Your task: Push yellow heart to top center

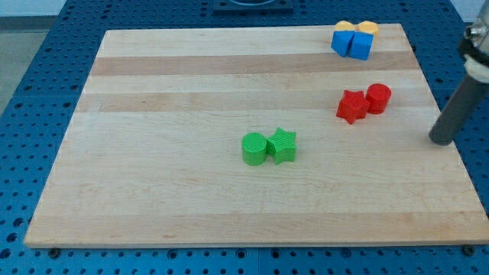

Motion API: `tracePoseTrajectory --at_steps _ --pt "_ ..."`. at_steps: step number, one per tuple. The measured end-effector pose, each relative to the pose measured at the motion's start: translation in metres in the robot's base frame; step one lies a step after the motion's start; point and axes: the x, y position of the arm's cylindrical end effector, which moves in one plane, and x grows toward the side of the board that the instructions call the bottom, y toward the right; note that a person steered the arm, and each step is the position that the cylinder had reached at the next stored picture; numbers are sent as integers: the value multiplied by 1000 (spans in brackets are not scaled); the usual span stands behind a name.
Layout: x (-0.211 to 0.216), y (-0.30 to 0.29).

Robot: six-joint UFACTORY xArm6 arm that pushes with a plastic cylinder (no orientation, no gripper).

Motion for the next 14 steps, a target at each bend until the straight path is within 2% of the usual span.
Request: tracePoseTrajectory --at_steps 1,4,8,10,14 --pt "-19 17" --pt "-120 18" --pt "-233 17" --pt "-252 -9" --pt "-247 -89"
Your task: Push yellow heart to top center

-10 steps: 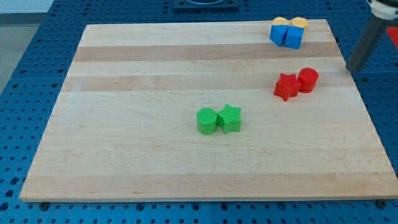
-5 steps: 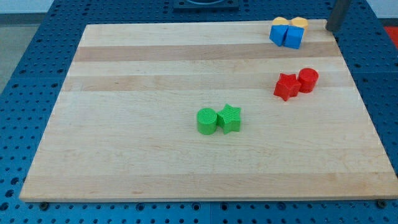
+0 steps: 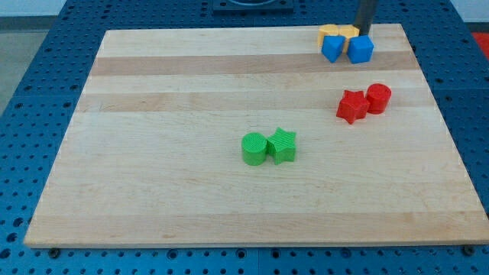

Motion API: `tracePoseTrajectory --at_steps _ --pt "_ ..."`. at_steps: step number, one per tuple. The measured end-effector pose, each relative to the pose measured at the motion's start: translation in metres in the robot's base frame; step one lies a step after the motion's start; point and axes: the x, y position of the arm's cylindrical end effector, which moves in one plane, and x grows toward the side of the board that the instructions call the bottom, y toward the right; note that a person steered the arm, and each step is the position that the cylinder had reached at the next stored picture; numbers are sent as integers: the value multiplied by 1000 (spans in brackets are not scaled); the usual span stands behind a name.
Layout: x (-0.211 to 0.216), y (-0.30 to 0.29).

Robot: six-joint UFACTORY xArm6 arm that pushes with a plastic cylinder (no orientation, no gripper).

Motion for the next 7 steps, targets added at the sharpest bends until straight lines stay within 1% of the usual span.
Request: tracePoseTrajectory --at_steps 2,5,7 --pt "12 -33" --pt "17 -56" --pt "11 -116"
